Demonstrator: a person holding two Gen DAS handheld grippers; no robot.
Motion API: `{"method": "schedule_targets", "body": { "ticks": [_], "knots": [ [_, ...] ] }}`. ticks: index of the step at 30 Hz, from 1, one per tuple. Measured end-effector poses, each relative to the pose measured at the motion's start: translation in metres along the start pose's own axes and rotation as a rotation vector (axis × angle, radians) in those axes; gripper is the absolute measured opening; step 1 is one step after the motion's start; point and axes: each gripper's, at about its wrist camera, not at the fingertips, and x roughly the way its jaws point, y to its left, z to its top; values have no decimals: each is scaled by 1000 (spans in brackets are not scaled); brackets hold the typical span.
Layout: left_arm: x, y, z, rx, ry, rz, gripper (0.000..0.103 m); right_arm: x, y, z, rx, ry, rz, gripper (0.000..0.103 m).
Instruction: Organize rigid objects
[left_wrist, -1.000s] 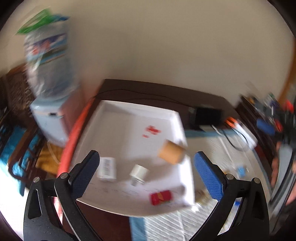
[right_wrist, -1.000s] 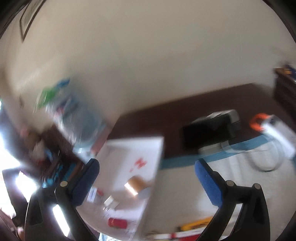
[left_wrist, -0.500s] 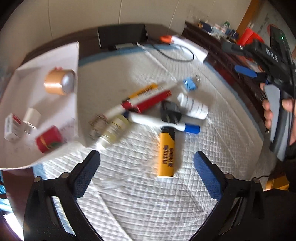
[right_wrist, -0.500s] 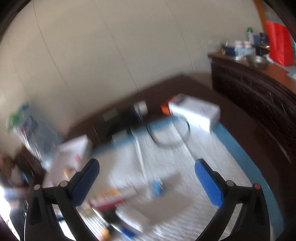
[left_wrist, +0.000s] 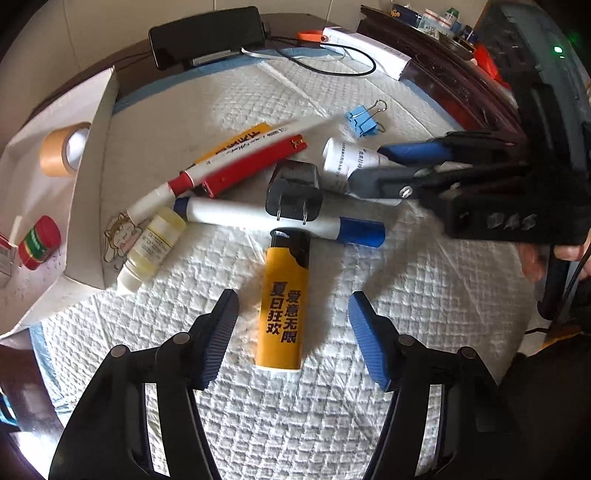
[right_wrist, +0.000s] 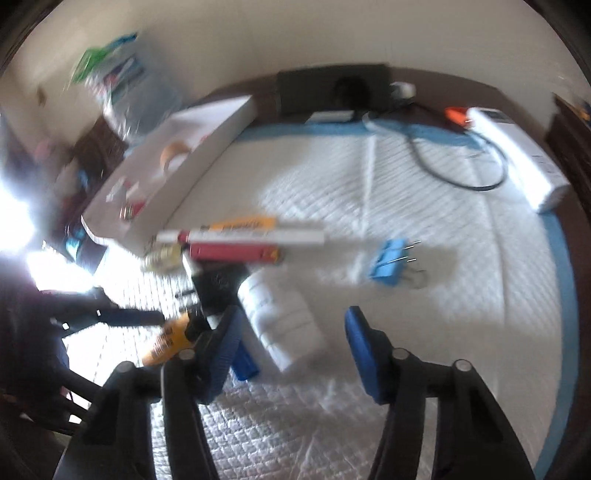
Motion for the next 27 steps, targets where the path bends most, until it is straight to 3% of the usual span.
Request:
{"method": "schedule_targets", "body": {
  "ticks": [2, 8, 13, 21, 27],
  "knots": [
    [0, -1, -1, 11, -18, 60, 23, 7, 5, 0, -32, 17, -7, 36],
    [-7, 13, -11, -71, -36, 40, 23, -8, 3, 1, -32, -25, -3, 36],
    [-33, 26, -16, -108, -96, 64, 23, -51, -6, 12, 54, -167, 36, 36],
    [-133, 67, -9, -173, -311, 158, 23, -129, 11, 48, 116, -432, 122, 36],
    [-219, 111, -22, -266, -481, 255, 23, -158, 40, 80, 86, -541, 183, 36]
  ]
}}
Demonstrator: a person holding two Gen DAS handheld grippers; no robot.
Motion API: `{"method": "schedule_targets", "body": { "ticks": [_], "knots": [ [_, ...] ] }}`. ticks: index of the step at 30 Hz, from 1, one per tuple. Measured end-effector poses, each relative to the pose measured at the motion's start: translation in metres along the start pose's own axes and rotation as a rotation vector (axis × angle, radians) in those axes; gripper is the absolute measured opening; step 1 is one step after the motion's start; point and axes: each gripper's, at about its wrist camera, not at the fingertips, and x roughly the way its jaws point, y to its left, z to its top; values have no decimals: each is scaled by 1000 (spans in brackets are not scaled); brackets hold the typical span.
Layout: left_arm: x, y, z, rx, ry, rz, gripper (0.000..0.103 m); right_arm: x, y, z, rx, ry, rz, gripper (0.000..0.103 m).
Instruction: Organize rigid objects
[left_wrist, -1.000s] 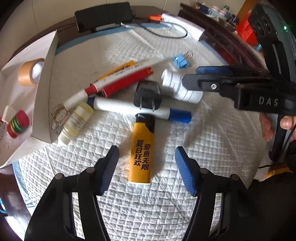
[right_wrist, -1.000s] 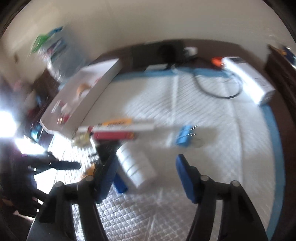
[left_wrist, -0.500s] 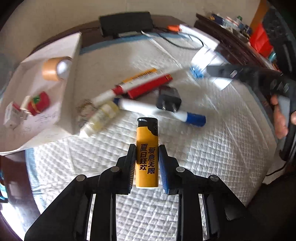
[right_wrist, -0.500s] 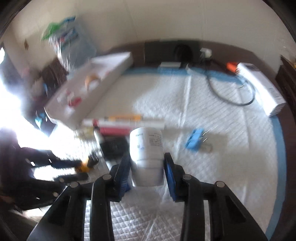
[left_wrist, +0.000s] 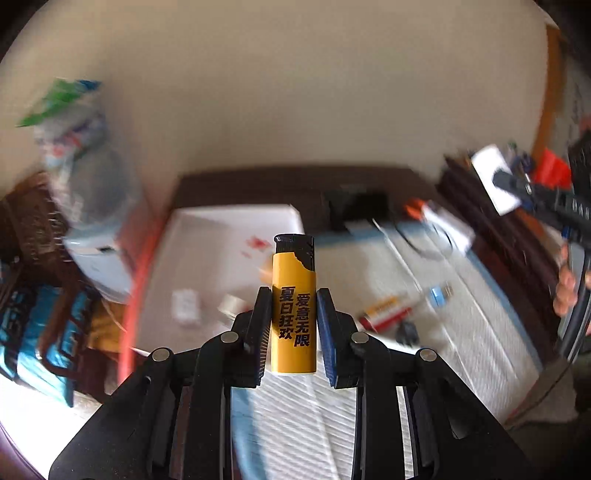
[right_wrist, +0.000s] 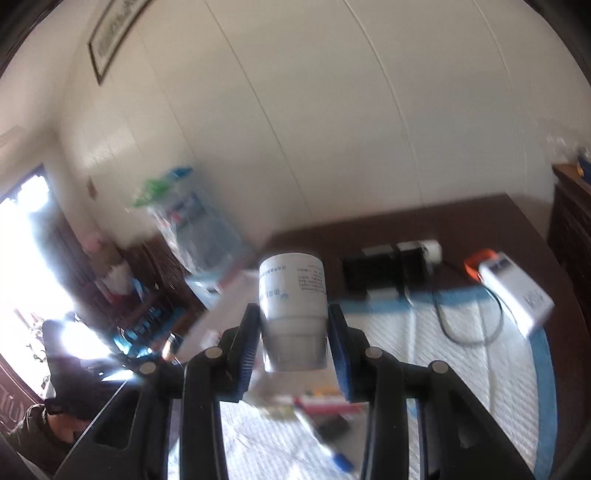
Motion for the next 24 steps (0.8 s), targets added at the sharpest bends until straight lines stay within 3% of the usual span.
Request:
{"method": "schedule_targets", "body": {
  "ticks": [7, 12, 15, 24],
  "knots": [
    [-33, 64, 25, -60, -64, 87, 23, 20, 48, 31, -74, -53, 37, 36],
    [-75, 91, 73, -64, -191, 133, 23, 25, 87, 65, -101, -120, 78, 36],
    [-94, 104, 79, -92, -245, 154, 23, 24, 106, 70, -84, -158, 105, 36],
    [-55, 114, 64, -105, -167, 142, 23, 57, 134, 58, -64, -102, 137, 36]
  ]
}}
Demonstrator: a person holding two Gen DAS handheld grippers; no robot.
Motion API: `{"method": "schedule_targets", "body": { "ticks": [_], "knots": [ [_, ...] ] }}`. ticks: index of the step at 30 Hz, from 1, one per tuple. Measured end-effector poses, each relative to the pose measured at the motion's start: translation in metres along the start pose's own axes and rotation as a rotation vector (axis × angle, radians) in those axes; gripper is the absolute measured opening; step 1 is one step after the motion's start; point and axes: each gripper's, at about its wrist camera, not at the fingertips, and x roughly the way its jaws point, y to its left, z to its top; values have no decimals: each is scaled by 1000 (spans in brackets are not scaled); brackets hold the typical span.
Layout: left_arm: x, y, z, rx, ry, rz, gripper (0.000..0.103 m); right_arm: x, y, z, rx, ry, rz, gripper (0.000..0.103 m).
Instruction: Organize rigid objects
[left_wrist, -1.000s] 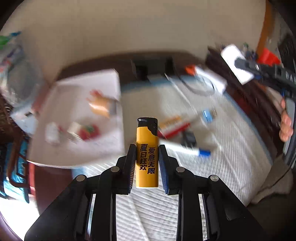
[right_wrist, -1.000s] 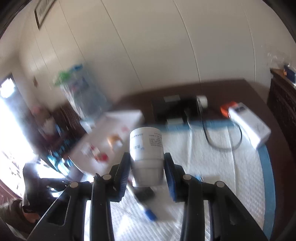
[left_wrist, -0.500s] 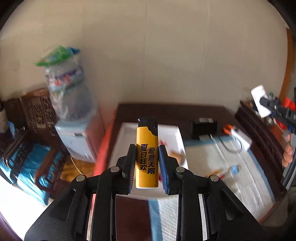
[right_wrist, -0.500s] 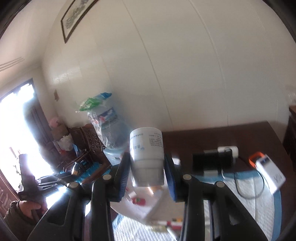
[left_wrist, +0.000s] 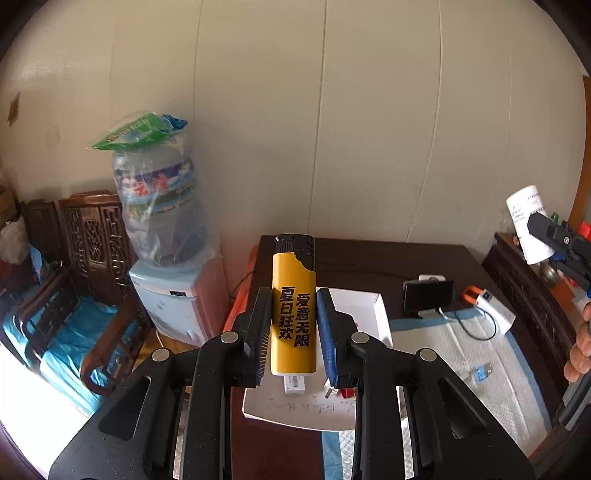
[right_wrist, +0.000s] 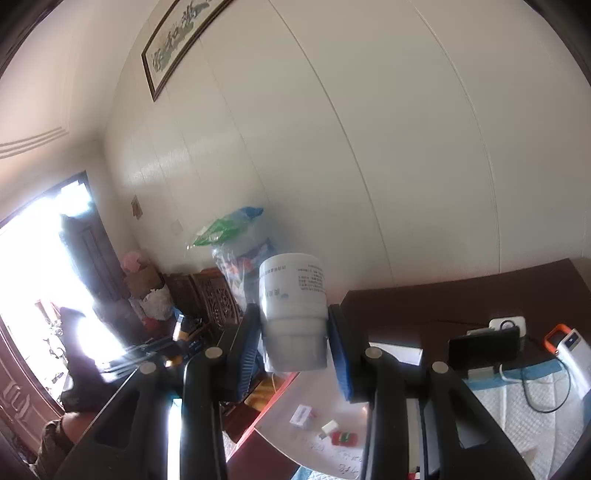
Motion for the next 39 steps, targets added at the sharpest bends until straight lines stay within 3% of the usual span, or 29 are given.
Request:
{"method": "schedule_targets", "body": {
  "ticks": [13, 28, 39],
  "knots": [
    [45, 1, -2, -5, 44, -27, 23, 34, -7, -12, 36, 91, -4, 36],
    [111, 0, -21, -24, 163, -49, 24, 87, -28, -42, 85, 239, -27, 36],
    [186, -1, -57, -67, 331, -94, 24, 146, -59, -100, 142, 447, -105, 36]
  ]
}}
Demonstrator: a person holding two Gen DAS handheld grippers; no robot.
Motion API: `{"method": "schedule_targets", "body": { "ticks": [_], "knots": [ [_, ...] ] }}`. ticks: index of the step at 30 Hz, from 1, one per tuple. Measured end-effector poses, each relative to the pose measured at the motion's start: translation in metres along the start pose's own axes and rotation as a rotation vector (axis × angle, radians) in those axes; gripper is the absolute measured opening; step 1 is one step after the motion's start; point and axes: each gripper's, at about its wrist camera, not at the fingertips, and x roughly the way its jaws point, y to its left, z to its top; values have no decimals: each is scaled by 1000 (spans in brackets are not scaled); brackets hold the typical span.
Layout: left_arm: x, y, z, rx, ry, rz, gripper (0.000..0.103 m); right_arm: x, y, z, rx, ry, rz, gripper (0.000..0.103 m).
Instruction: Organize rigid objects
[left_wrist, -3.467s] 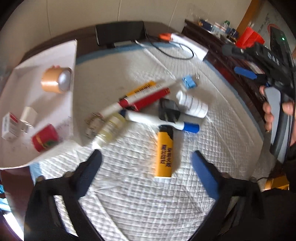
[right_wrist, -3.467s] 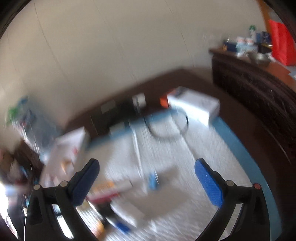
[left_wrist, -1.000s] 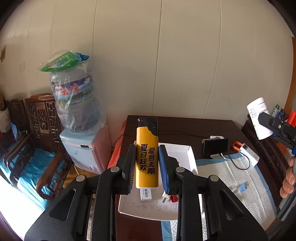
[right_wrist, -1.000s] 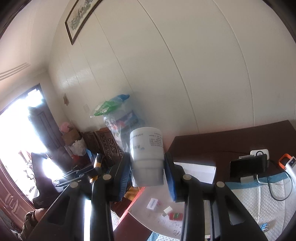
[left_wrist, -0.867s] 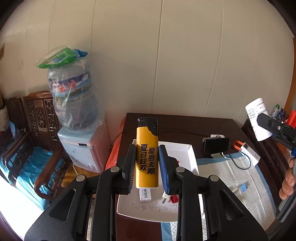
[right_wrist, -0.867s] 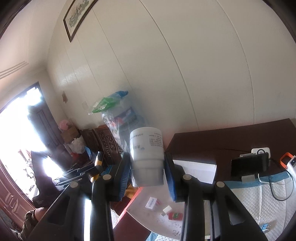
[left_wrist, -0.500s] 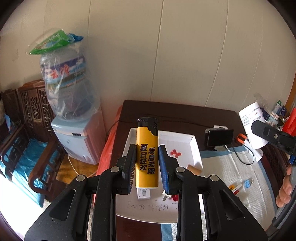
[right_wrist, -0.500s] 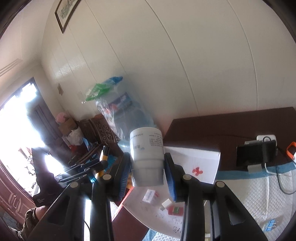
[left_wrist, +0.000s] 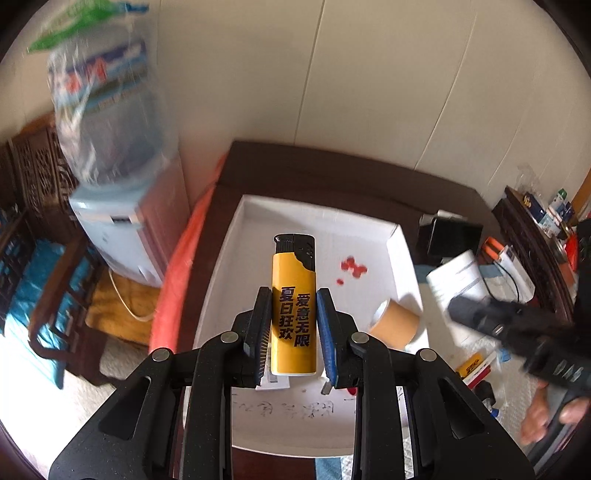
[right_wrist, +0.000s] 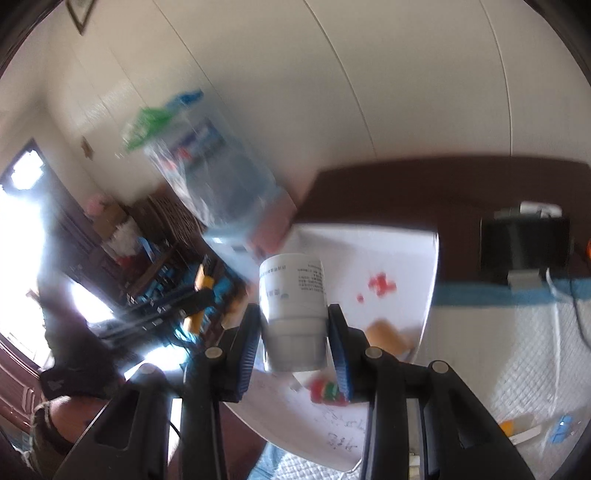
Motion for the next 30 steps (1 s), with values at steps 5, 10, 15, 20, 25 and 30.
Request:
{"method": "schedule_targets", "body": {
  "ticks": [5, 10, 15, 20, 25, 30],
  "knots": [
    [41, 1, -11, -22, 96, -20, 24, 38, -15, -17, 26, 101, -39, 36],
    [65, -1, -16, -23, 149, 11, 26, 53, -21, -23, 18, 146, -71, 36],
    [56, 4, -13, -11, 86, 68, 92, 52, -25, -25, 0, 142, -130, 67],
    [32, 1, -14, 20, 18, 110, 103, 42, -19, -29, -48, 85, -157, 94],
    [6, -8, -16, 34, -24, 131, 103, 18, -2, -36, -121, 12, -205, 103],
    [-22, -19, -21, 56, -58, 136, 103, -6, 9, -37, -128, -38, -218, 103]
  ]
}}
